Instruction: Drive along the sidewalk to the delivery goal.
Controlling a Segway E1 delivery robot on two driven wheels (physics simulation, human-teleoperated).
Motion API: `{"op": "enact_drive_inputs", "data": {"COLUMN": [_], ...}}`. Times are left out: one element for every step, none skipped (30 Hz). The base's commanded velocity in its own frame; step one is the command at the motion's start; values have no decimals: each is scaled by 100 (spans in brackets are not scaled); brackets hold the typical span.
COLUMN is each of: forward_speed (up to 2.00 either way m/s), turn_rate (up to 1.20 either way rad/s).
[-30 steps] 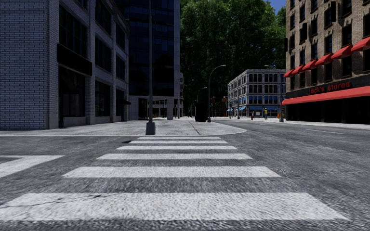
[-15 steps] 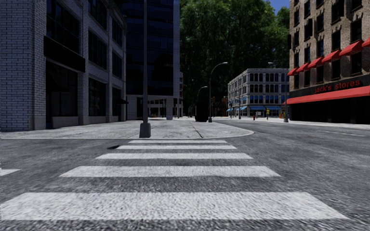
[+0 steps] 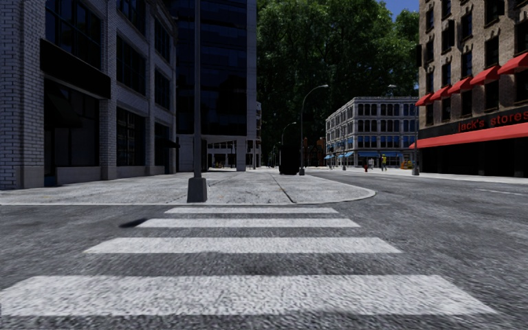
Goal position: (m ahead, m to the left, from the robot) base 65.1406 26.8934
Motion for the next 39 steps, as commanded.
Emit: {"op": "enact_drive_inputs", "data": {"forward_speed": [200, 200, 200, 200, 200, 200, 200, 200, 200, 200, 200, 200, 200, 200, 200, 200, 200, 200, 200, 200, 200, 200, 200, 200, 200, 200, 200, 200, 200, 200, 200, 200, 200, 200, 200, 200, 200, 200, 200], "turn_rate": [0, 0, 0, 0, 0, 0, 0, 0, 0, 0, 0, 0, 0, 0, 0, 0, 0, 0, 0, 0, 0, 0, 0, 0, 0, 0, 0, 0, 0, 0, 0, 0, 0, 0, 0, 0, 0, 0, 0]}}
